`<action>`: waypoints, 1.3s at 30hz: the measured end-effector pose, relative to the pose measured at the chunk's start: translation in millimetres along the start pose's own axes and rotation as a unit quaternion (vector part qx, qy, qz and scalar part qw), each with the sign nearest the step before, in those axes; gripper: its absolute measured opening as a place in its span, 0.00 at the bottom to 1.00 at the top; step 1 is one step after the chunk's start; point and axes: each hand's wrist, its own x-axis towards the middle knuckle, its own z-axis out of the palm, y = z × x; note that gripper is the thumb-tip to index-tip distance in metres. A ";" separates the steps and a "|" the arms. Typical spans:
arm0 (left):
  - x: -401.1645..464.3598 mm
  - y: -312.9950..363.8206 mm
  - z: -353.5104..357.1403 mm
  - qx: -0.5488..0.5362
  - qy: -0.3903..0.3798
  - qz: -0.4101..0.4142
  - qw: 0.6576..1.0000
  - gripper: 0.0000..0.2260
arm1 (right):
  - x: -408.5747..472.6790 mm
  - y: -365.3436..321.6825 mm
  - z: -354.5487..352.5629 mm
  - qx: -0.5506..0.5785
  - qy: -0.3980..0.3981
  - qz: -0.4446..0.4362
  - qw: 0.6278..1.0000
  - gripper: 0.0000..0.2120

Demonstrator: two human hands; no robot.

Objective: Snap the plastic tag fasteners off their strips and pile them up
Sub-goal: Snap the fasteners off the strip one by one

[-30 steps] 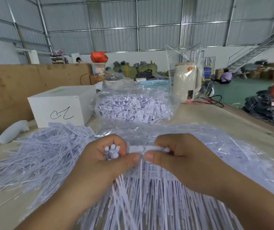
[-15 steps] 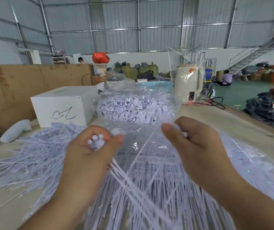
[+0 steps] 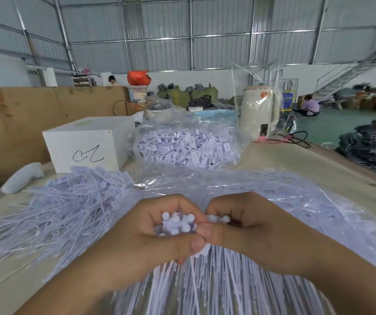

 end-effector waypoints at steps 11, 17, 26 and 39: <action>7.7 -9.7 9.2 0.033 0.199 0.022 0.979 0.02 | 4.0 0.1 2.0 -0.093 0.143 0.052 0.984 0.16; 10.5 -11.7 19.1 -0.028 0.245 0.021 0.969 0.09 | 7.6 -3.0 14.6 -0.073 0.234 0.027 0.969 0.17; 13.3 -9.5 12.9 -0.194 0.354 0.005 0.915 0.06 | 11.0 -5.7 20.0 -0.109 0.312 0.019 0.944 0.20; -2.2 -3.4 -3.5 0.016 -0.036 -0.041 0.998 0.18 | -0.6 -0.2 2.3 0.014 0.018 0.035 0.999 0.17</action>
